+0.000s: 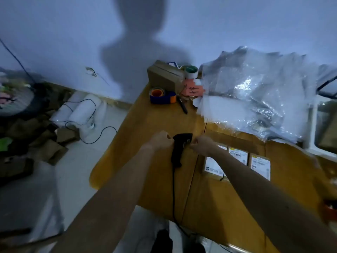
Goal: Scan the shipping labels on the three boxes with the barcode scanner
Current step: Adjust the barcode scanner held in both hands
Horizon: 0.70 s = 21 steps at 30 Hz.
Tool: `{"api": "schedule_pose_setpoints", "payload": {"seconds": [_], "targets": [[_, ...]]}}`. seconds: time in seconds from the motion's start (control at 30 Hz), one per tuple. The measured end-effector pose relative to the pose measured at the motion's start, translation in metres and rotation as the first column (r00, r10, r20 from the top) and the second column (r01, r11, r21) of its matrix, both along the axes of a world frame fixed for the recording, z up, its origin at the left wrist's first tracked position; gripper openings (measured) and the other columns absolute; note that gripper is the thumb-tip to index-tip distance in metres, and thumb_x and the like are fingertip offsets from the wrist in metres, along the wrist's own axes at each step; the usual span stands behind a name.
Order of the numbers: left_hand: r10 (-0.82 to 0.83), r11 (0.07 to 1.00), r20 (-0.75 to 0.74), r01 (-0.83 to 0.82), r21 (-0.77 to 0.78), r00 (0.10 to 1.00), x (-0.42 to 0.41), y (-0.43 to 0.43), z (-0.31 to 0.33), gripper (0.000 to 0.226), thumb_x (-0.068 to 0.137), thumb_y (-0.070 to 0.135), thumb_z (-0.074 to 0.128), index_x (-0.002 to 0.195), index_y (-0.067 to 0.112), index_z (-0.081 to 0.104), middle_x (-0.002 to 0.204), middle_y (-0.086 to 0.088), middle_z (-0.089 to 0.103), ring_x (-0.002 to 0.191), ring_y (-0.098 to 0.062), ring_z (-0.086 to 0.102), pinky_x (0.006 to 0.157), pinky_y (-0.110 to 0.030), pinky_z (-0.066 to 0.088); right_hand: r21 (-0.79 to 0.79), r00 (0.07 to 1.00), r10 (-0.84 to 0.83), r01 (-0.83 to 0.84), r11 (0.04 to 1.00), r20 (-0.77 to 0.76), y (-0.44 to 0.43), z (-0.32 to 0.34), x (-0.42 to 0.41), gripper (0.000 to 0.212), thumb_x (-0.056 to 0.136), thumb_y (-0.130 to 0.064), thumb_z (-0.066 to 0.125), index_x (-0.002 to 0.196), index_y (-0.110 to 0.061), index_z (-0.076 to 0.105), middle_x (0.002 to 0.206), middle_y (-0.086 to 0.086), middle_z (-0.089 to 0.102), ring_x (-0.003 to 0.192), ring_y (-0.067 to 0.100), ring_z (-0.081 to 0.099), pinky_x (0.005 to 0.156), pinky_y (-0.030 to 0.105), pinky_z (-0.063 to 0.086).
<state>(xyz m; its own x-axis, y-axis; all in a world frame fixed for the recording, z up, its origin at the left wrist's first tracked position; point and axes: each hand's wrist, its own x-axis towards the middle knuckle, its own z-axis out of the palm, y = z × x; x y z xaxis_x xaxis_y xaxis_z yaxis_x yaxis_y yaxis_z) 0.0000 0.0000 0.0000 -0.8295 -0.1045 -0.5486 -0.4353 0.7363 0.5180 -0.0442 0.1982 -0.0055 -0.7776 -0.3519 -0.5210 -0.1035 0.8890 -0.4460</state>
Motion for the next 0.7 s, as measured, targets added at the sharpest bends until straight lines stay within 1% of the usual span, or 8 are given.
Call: {"api": "schedule_pose_setpoints", "payload": {"seconds": [0.07,0.1,0.2,0.27,0.4,0.53,0.63,0.7], "targets": [[0.041,0.998,0.002,-0.041,0.053,0.999,0.005,0.000,-0.008,0.021,0.101,0.034,0.052,0.085,0.022,0.056,0.100,-0.007,0.059,0.087,-0.022,0.057,0.078,-0.035,0.050,-0.041,0.999,-0.026,0.027,0.999,0.029,-0.006,-0.006,0.003,0.039,0.096,-0.030,0.057,0.104,0.005,0.070,0.100,0.022,0.073,0.095,0.038,0.069,0.084,0.049,0.057],[0.056,0.996,0.002,-0.056,0.071,0.998,0.008,0.000,-0.013,0.022,0.101,0.034,0.053,0.083,0.022,0.052,0.098,-0.006,0.057,0.085,-0.022,0.055,0.076,-0.035,0.048,-0.054,0.999,-0.031,0.033,0.998,0.043,-0.007,-0.010,0.005,0.038,0.096,-0.030,0.057,0.103,0.005,0.071,0.099,0.022,0.073,0.094,0.038,0.069,0.082,0.047,0.057],[0.096,0.991,0.033,-0.099,0.087,0.995,0.015,0.002,-0.027,0.017,0.102,0.032,0.053,0.101,0.017,0.059,0.103,-0.005,0.058,0.091,-0.021,0.055,0.083,-0.035,0.048,-0.042,0.996,-0.047,0.050,0.998,0.072,-0.015,-0.019,0.009,0.036,0.096,-0.029,0.058,0.096,0.005,0.071,0.093,0.021,0.071,0.084,0.034,0.067,0.068,0.038,0.051],[0.087,0.991,0.048,-0.092,0.098,0.995,0.017,0.004,-0.033,0.027,0.103,0.030,0.053,0.119,0.012,0.065,0.113,-0.009,0.063,0.100,-0.023,0.059,0.089,-0.035,0.048,-0.050,0.994,-0.060,0.064,0.997,0.095,-0.017,-0.021,0.010,0.029,0.097,-0.028,0.059,0.086,-0.002,0.067,0.081,0.016,0.063,0.080,0.029,0.062,0.062,0.034,0.045],[0.056,0.993,0.081,-0.064,0.099,0.995,0.016,0.009,-0.049,0.038,0.105,0.023,0.051,0.137,0.005,0.059,0.140,-0.012,0.061,0.126,-0.027,0.057,0.101,-0.034,0.047,-0.097,0.973,-0.179,0.194,0.976,0.146,-0.022,-0.038,0.009,0.020,0.097,-0.026,0.058,0.098,-0.007,0.064,0.101,0.013,0.069,0.093,0.029,0.067,0.081,0.041,0.055],[0.202,0.967,0.029,-0.204,0.149,0.979,0.017,0.012,-0.063,0.036,0.104,0.022,0.054,0.136,0.006,0.058,0.136,-0.011,0.063,0.121,-0.024,0.059,0.089,-0.026,0.045,-0.109,0.928,-0.302,0.330,0.938,0.217,-0.028,-0.060,0.014,0.021,0.098,-0.029,0.058,0.082,-0.016,0.055,0.089,0.012,0.065,0.076,0.024,0.063,0.074,0.040,0.056],[0.287,0.941,0.000,-0.282,0.186,0.958,0.016,0.015,-0.071,0.036,0.104,0.023,0.055,0.137,0.007,0.058,0.133,-0.010,0.064,0.110,-0.019,0.060,0.084,-0.023,0.045,-0.134,0.875,-0.396,0.444,0.886,0.280,-0.031,-0.069,0.017,0.021,0.098,-0.032,0.058,0.089,-0.013,0.056,0.096,0.017,0.069,0.086,0.030,0.070,0.085,0.049,0.059],[0.319,0.926,0.027,-0.318,0.202,0.947,0.016,0.019,-0.074,0.037,0.104,0.024,0.055,0.138,0.008,0.057,0.133,-0.009,0.064,0.113,-0.021,0.061,0.084,-0.024,0.046,-0.143,0.845,-0.429,0.490,0.860,0.319,-0.033,-0.072,0.017,0.023,0.098,-0.032,0.058,0.094,-0.009,0.060,0.104,0.022,0.071,0.095,0.035,0.071,0.086,0.053,0.060]]}}
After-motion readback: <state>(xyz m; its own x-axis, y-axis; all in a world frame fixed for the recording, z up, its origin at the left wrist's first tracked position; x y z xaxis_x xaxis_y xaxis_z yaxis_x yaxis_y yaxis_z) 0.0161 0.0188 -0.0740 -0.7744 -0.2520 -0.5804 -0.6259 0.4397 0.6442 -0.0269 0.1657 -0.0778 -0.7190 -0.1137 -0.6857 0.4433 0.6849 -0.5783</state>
